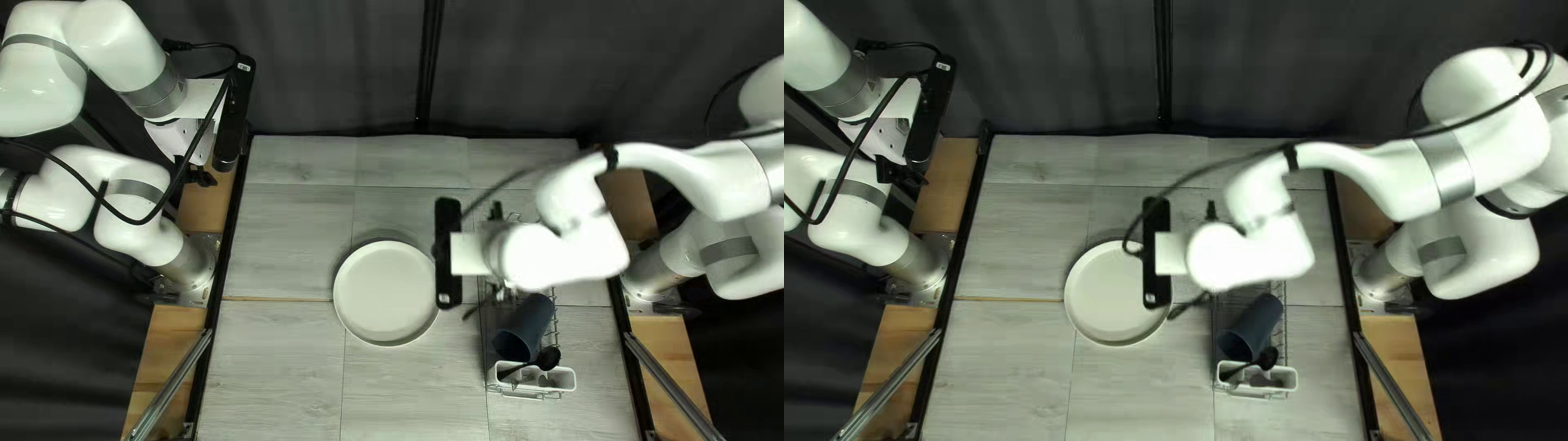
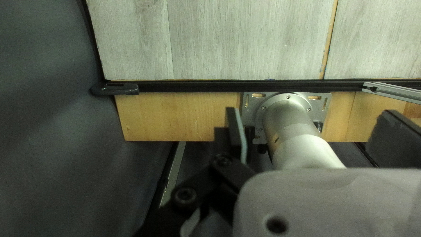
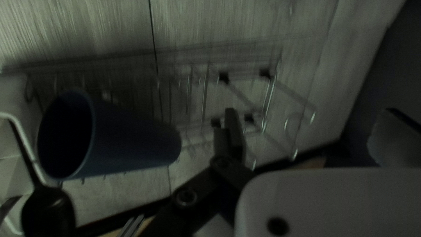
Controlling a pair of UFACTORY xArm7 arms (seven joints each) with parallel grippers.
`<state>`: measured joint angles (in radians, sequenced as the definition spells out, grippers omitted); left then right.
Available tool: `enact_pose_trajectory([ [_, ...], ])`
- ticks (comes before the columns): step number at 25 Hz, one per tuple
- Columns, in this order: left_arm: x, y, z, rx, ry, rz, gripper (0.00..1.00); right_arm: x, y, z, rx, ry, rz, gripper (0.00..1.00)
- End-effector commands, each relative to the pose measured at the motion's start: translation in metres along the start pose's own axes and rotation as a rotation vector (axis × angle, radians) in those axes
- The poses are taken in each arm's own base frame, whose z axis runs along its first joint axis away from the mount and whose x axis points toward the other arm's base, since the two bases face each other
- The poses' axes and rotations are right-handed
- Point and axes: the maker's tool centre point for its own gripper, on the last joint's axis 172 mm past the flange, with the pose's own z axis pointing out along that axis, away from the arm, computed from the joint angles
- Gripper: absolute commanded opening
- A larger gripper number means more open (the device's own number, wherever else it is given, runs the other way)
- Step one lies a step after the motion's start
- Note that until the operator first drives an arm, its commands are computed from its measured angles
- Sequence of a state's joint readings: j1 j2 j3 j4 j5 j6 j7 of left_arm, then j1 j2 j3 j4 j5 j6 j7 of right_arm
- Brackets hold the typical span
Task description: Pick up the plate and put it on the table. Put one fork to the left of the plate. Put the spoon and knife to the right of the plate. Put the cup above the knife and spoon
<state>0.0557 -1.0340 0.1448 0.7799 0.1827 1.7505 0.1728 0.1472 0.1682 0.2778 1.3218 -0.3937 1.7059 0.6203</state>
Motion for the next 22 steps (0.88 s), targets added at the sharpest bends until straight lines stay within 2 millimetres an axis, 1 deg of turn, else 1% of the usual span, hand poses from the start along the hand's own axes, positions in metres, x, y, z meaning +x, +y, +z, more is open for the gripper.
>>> enact_pose_trajectory([
  [1, 0.0, 0.0, 0.0, 0.0, 0.0, 0.0, 1.0, -0.004, -0.006, -0.007, -0.029, -0.036, 0.016, 1.0],
  [6, 0.0, 0.0, 0.0, 0.0, 0.0, 0.0, 1.0, -0.004, -0.006, -0.007, -0.029, -0.036, 0.016, 1.0],
  [7, 0.0, 0.0, 0.0, 0.0, 0.0, 0.0, 1.0, -0.003, -0.005, -0.005, -0.048, -0.029, 0.008, 1.0],
  [10, 0.0, 0.0, 0.0, 0.0, 0.0, 0.0, 1.0, -0.013, -0.014, -0.009, 0.027, -0.072, 0.047, 1.0],
  [13, 0.0, 0.0, 0.0, 0.0, 0.0, 0.0, 1.0, -0.026, -0.024, -0.009, 0.095, -0.128, 0.083, 1.0],
  [17, 0.0, 0.0, 0.0, 0.0, 0.0, 0.0, 1.0, -0.041, -0.043, -0.011, 0.158, -0.193, 0.11, 1.0],
  [22, 0.0, 0.0, 0.0, 0.0, 0.0, 0.0, 1.0, -0.041, -0.043, -0.011, 0.158, -0.193, 0.11, 1.0],
])
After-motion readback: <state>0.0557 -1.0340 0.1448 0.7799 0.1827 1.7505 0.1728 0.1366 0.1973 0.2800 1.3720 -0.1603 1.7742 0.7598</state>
